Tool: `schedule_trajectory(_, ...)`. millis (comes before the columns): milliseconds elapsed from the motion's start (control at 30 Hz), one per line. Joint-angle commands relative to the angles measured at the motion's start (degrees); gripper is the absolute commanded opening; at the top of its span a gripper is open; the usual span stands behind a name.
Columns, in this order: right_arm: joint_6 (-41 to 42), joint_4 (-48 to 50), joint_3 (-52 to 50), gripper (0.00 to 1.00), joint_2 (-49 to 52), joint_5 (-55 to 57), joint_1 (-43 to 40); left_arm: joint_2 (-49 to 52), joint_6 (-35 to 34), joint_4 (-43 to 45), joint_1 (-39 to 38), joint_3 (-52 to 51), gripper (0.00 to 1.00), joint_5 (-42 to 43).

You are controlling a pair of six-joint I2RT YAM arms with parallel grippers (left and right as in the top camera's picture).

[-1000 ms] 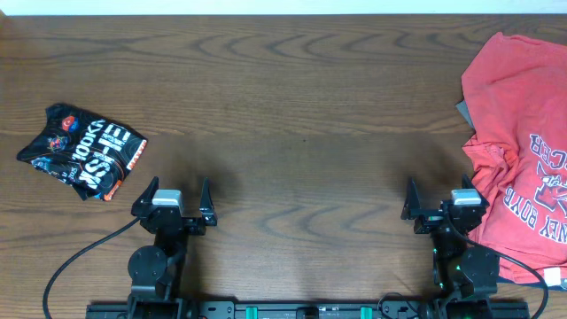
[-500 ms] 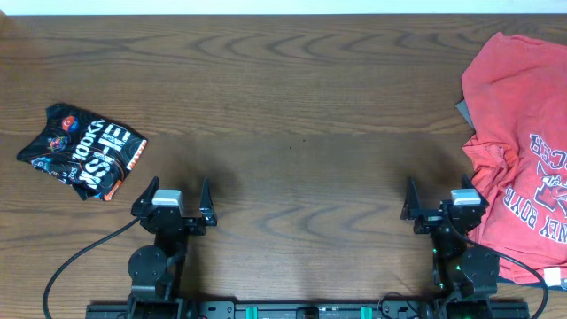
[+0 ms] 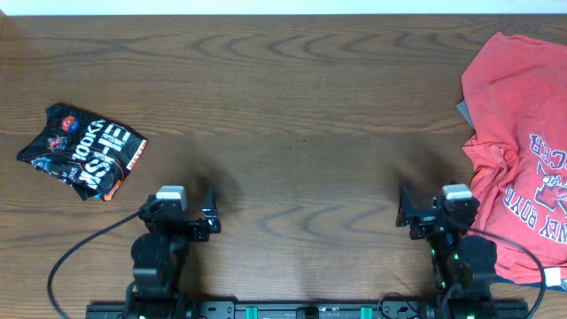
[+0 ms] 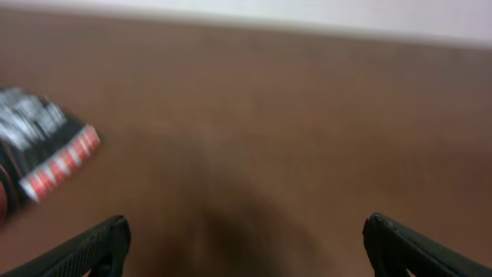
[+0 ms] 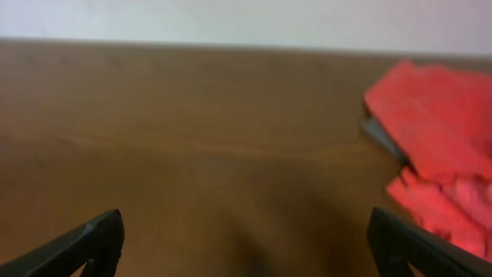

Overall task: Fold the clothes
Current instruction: 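Move the right gripper to the orange t-shirt and grasp its edge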

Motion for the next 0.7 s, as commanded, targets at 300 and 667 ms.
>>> schedule_trajectory(300,2.4,-14.0,21.0,0.99,28.3,7.2,-1.2,24.3,-3.3,-19.4,0.3,21.5,0.98,4.0)
schedule_trajectory(667,2.5,-22.9,35.7,0.99,56.3,6.2,-2.6,39.8,-3.3,-29.7,0.3,31.4,0.98,5.3)
